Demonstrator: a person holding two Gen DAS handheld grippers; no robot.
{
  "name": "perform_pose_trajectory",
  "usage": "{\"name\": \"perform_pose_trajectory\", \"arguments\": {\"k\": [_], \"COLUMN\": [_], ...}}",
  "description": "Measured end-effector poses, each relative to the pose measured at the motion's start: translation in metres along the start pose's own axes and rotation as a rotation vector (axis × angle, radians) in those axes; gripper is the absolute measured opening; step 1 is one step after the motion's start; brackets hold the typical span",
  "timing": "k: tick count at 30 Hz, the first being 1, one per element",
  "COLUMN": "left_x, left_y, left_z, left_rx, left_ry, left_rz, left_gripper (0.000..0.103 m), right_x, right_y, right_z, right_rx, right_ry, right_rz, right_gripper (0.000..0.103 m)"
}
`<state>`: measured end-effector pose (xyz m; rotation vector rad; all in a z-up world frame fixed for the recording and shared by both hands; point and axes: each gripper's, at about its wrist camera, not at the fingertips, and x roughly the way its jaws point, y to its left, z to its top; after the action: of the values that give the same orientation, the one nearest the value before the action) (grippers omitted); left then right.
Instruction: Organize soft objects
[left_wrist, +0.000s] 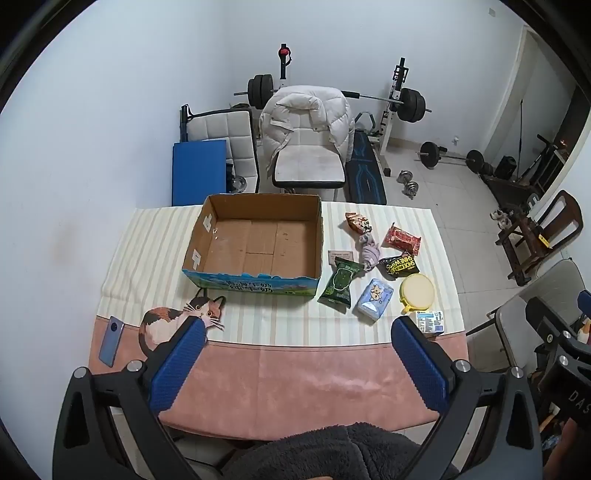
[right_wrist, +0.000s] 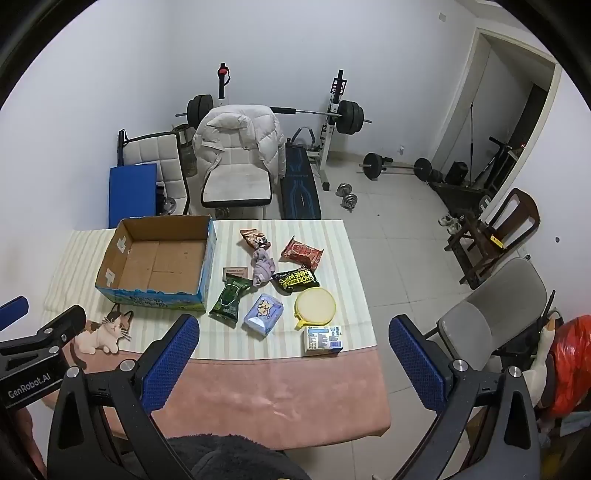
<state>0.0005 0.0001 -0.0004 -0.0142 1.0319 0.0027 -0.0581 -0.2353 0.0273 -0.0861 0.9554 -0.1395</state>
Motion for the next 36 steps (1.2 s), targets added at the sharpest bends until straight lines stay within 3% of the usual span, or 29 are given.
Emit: {"name": "perform_pose_trajectory", "arguments": {"k": [36], "left_x": [-0.004], "left_y": [0.002], "left_z": [0.008], "left_rx": [-0.012], "left_ry": [-0.03], "left_rz": [0.003], "left_gripper": [0.103], "right_x": [-0.006], "right_y": [-0.002], "right_z": [0.025], "right_rx": [0.003], "right_ry": [-0.035], "right_rz": [0.008], "right_gripper": [0.103]}}
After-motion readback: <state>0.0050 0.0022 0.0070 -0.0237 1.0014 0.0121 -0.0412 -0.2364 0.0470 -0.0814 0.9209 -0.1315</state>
